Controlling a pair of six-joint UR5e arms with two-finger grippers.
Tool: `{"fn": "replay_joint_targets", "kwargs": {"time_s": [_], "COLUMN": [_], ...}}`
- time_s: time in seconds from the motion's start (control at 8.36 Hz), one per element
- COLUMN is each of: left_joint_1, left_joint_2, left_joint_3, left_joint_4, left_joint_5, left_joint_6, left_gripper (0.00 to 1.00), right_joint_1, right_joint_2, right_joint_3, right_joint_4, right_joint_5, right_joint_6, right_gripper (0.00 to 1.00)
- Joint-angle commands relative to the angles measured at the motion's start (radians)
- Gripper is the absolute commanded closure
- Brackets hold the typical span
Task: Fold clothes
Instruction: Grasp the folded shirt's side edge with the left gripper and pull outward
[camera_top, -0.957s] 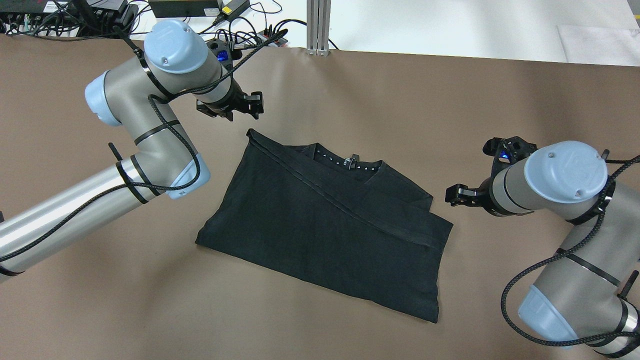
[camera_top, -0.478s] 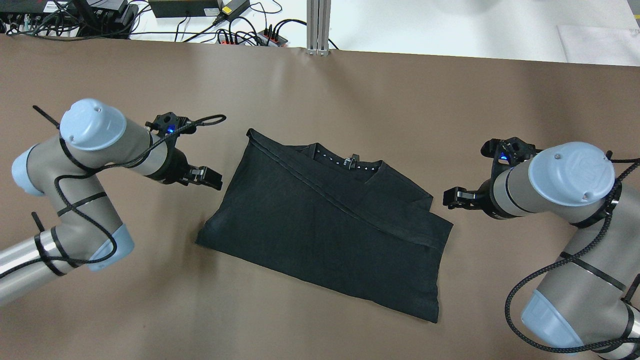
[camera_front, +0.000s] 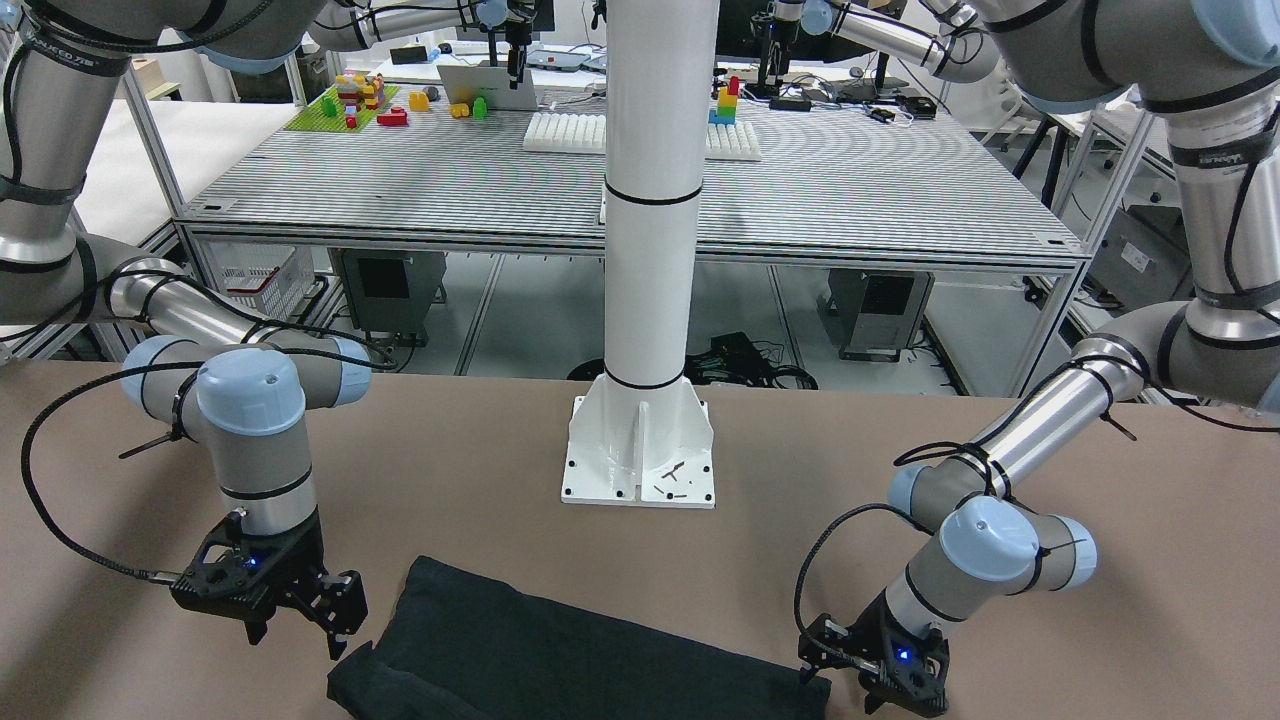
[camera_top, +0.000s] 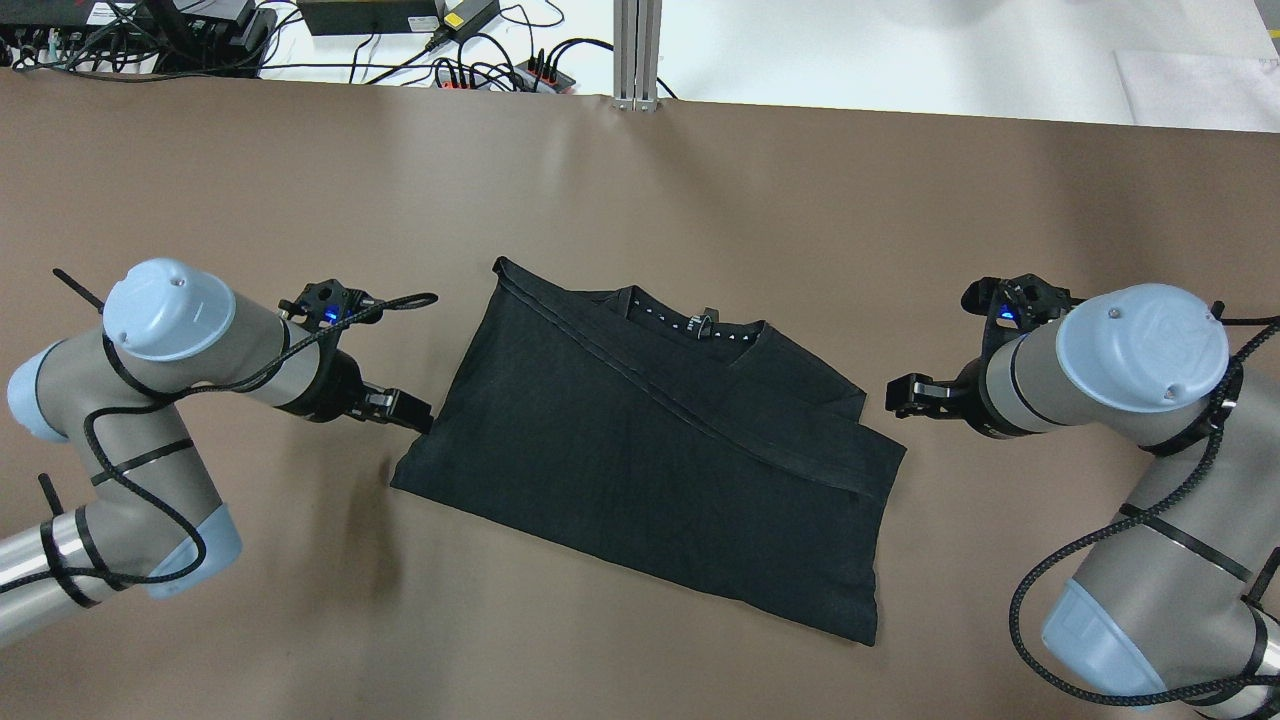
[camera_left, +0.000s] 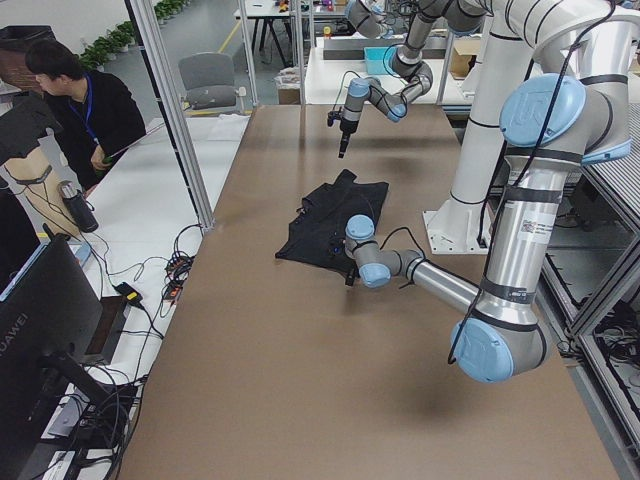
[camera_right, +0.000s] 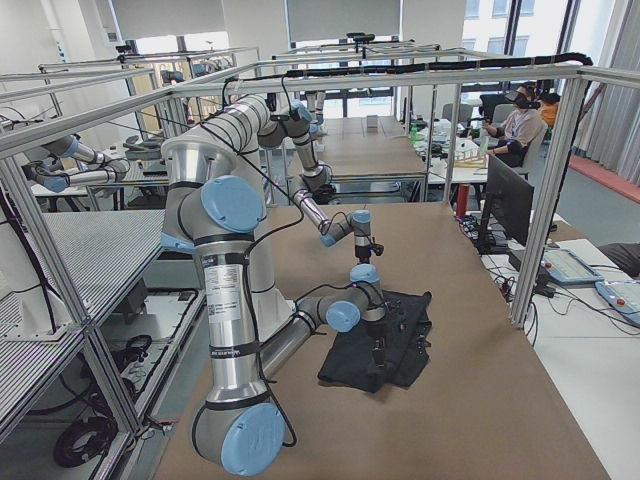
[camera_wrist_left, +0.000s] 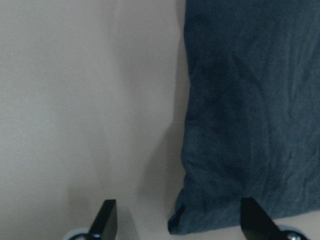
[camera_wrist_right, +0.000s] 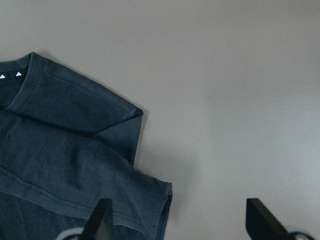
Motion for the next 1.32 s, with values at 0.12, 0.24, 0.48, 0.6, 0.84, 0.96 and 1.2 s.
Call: {"fn": "replay_joint_targets", "kwargs": {"time_s": [0.12,0.24,0.48,0.6,0.84,0.96,1.2], "left_joint_1": [0.048,0.046,0.045,0.043,0.029,-0.012,-0.104], "left_joint_2": [0.009,0.009,0.009,0.01,0.006,0.004,-0.009], "left_joint_3": [-0.003,-0.012,-0.012,-0.017,-0.012,-0.005,0.056], "left_joint_4": [-0.02,-0.021,-0.052,-0.052,-0.052,-0.046,-0.041], "left_joint_5": [0.021,0.02,0.02,0.02,0.023,0.02,0.021], "left_joint_6": [-0.026,-0.029,-0.052,-0.052,-0.049,-0.034,0.039], "left_gripper": [0.52,0.84,1.0,1.0,1.0,1.0,1.0], "right_joint_1": [0.0,0.0,0.0,0.0,-0.002,-0.002,0.0], "right_joint_2": [-0.002,-0.002,-0.002,-0.002,-0.002,-0.001,-0.001], "right_joint_3": [0.002,0.002,0.0,0.0,0.0,0.0,-0.001], "right_joint_4": [0.0,0.0,0.0,0.0,0.0,0.0,0.0], "right_joint_5": [-0.001,-0.002,-0.003,-0.003,-0.003,-0.001,0.001], "right_joint_6": [0.0,0.0,0.0,0.0,0.0,0.0,0.0], "right_gripper": [0.06,0.06,0.06,0.06,0.06,0.06,0.06]}}
